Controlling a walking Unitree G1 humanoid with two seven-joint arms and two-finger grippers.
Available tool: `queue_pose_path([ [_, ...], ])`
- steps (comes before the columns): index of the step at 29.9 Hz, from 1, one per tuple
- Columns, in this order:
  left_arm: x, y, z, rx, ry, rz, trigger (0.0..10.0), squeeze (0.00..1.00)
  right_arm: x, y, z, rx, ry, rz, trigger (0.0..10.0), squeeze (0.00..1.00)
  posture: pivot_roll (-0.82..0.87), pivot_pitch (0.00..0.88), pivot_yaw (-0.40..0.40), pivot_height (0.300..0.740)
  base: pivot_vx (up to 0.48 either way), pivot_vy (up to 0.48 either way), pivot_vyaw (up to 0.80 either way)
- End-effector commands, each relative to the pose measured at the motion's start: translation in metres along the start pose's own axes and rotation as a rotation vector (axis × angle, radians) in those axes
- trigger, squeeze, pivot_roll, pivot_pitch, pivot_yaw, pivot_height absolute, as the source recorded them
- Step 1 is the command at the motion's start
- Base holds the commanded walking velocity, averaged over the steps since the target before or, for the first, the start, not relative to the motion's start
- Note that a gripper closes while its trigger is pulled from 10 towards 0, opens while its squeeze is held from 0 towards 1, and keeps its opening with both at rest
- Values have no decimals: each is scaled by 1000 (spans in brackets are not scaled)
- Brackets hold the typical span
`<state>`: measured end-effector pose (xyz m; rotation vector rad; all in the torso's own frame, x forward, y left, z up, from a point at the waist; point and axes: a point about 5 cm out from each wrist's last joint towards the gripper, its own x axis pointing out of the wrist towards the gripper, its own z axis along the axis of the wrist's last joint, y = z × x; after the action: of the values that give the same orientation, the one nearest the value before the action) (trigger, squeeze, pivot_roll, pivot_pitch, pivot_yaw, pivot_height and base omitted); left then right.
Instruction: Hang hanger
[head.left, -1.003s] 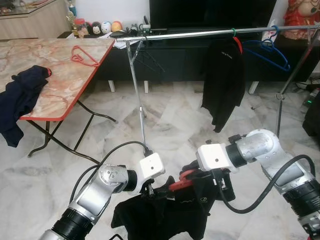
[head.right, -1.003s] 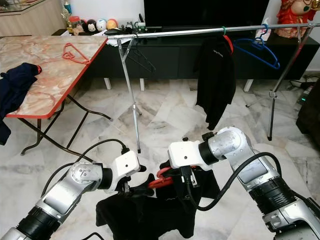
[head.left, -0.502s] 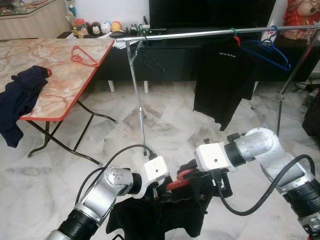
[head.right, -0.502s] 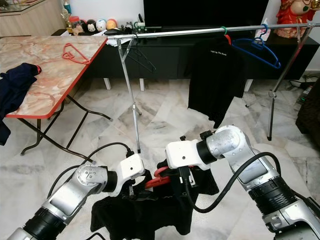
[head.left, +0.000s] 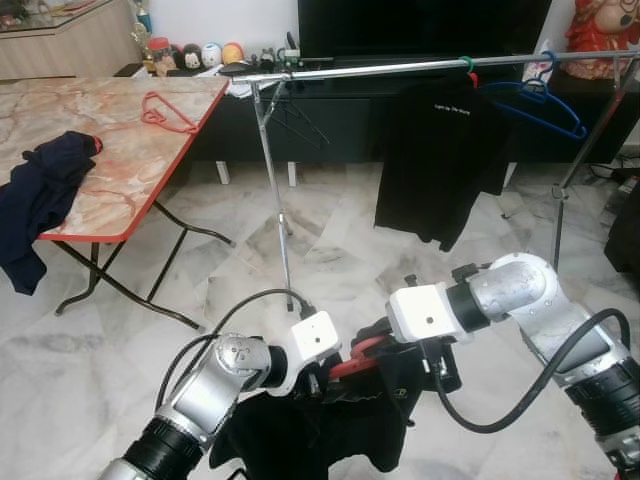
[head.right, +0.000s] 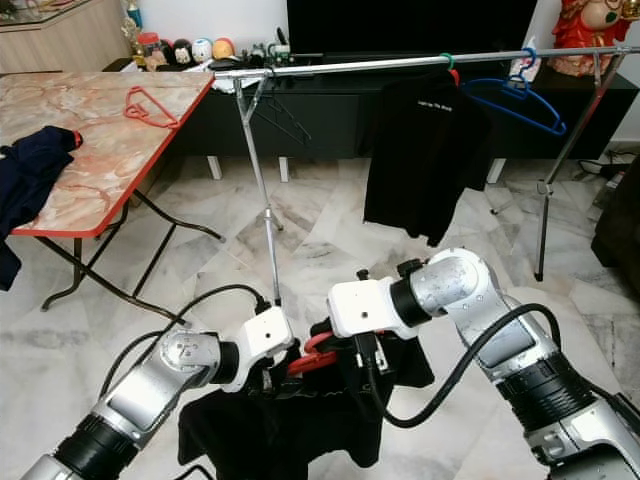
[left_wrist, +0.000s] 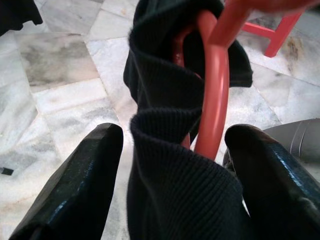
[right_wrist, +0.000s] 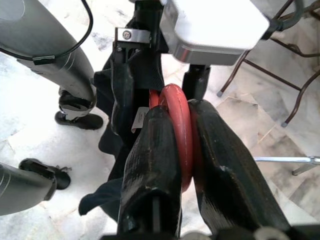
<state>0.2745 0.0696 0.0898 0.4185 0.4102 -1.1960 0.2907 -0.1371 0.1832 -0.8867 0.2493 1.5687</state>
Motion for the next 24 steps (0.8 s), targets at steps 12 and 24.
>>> queue_pose_path([
  [12, 3, 0, 0, 7, 24, -3, 0, 0, -15, -10, 19, -62, -40, -72, 0, 0, -79, 0, 37, 740, 0, 0, 0],
  [24, 3, 0, 0, 20, 34, -9, 0, 0, -15, -11, 21, -57, -48, -77, 0, 0, -79, 0, 37, 740, 0, 0, 0],
])
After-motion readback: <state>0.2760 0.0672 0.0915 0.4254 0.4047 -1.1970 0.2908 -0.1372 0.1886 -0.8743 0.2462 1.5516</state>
